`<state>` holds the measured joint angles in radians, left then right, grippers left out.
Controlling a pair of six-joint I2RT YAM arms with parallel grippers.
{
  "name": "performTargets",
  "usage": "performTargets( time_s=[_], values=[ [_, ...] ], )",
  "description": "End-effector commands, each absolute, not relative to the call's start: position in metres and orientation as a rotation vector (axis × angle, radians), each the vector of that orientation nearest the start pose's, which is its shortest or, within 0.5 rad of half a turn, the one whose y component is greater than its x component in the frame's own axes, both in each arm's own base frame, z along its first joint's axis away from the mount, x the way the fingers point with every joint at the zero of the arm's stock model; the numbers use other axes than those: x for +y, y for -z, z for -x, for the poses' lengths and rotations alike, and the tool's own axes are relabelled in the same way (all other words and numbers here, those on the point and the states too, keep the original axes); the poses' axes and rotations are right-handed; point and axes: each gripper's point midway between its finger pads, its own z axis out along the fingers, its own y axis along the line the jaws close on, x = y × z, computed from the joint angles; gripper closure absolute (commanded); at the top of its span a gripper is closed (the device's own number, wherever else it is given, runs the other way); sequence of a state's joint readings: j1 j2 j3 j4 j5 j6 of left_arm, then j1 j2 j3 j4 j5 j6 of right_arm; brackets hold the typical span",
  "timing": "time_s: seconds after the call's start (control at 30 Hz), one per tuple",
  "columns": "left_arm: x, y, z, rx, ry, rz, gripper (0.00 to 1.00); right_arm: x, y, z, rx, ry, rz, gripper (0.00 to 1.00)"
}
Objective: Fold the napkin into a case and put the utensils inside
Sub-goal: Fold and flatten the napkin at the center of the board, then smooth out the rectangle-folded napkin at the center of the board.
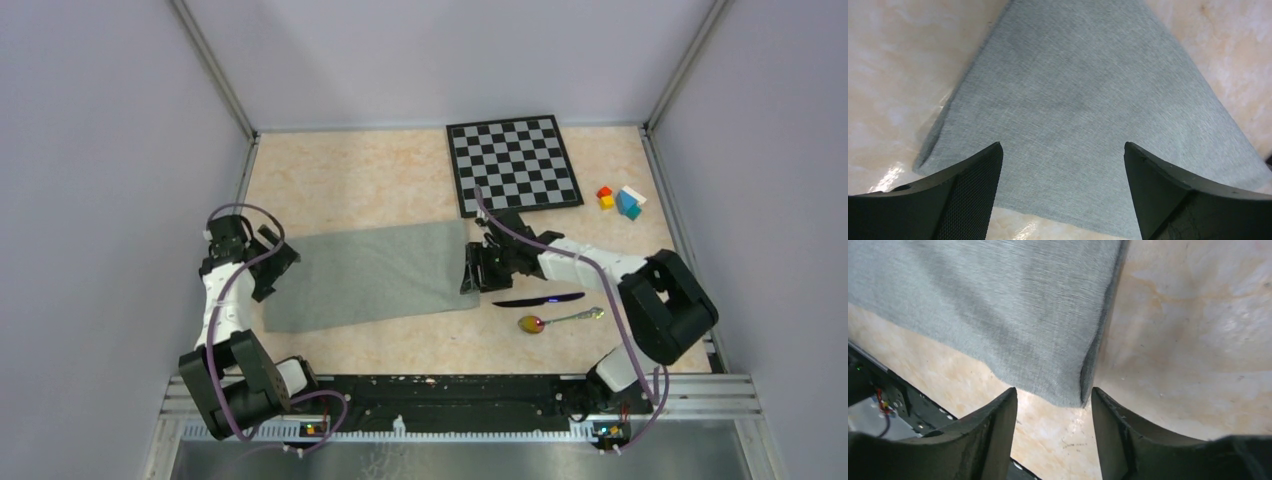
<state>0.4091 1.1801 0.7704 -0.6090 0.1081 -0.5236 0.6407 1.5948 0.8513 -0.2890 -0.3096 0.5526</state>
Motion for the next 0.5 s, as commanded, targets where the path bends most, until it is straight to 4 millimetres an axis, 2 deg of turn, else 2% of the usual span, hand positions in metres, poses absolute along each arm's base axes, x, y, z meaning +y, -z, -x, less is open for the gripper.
performTargets(
  time_s=[0.0,0.1,0.2,0.3,0.43,0.47],
  values=[
    [0.055,-0.106,-0.282,2.286,0.324,0.943,0.06,0.264,-0.088,-0.244,2.563,-0.718,0.394,0.42],
    [0.061,-0.091,-0.278,2.302,0.284,1.030,0.05,0.301,-0.089,-0.232,2.551,-1.022,0.391,0.43],
    [0.068,-0.070,-0.265,2.359,0.203,1.163,0.04,0.321,-0.078,-0.222,2.562,-1.214,0.348,0.47],
    [0.075,-0.051,-0.251,2.405,0.107,1.264,0.04,0.320,-0.058,-0.218,2.586,-1.230,0.338,0.49],
    [0.092,-0.035,-0.225,2.375,-0.098,1.438,0.02,0.296,-0.026,-0.221,2.641,-1.016,0.314,0.50],
    [0.096,-0.033,-0.220,2.359,-0.147,1.477,0.02,0.291,-0.023,-0.223,2.639,-0.974,0.316,0.50]
  ],
)
